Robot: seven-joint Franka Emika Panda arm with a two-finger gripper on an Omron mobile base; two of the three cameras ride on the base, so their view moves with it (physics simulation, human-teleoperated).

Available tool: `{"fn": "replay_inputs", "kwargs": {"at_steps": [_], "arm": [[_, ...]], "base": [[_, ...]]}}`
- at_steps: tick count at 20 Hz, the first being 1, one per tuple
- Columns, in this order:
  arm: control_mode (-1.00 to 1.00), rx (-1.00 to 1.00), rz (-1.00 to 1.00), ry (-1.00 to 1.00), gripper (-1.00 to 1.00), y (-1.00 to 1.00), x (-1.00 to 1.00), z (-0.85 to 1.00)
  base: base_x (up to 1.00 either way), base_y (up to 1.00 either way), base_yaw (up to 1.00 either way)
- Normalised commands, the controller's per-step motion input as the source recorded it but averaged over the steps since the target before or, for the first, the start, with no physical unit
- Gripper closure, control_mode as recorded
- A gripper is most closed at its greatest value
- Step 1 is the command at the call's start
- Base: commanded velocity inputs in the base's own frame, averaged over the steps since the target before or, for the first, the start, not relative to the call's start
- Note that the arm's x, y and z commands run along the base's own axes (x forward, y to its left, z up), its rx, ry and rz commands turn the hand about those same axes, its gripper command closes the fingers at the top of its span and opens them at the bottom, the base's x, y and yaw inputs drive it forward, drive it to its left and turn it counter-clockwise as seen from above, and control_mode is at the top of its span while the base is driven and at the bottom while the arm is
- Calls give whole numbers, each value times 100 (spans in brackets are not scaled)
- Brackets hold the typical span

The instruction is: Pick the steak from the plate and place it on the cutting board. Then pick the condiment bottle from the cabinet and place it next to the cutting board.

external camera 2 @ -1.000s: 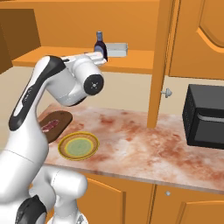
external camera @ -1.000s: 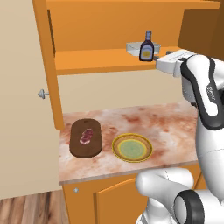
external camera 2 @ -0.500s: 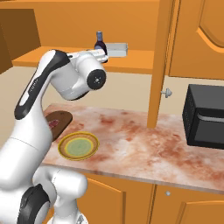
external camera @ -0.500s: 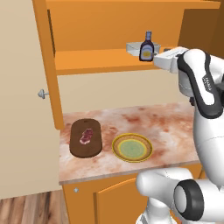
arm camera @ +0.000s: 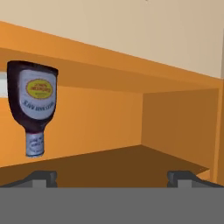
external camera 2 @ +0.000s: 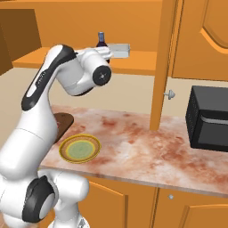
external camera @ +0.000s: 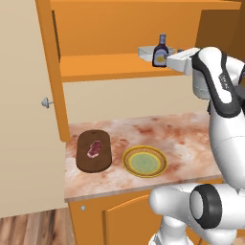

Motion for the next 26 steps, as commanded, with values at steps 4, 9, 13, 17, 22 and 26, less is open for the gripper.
{"fn": "replay_inputs", "kwargs": {"at_steps": [4, 9, 13, 17, 22, 26], "arm": [[-100, 0, 0, 0, -100, -5, 18, 11], [-100, 0, 0, 0, -100, -6, 16, 4], [-100, 0, 0, 0, -100, -5, 16, 0], [-100, 0, 0, 0, -100, -4, 17, 0], [-100, 0, 0, 0, -100, -2, 17, 0], [-100, 0, 0, 0, -100, -1, 16, 0]], "base": [[0, 0, 0], [0, 0, 0], [0, 0, 0], [0, 0, 0], [0, 0, 0], [0, 0, 0]]}}
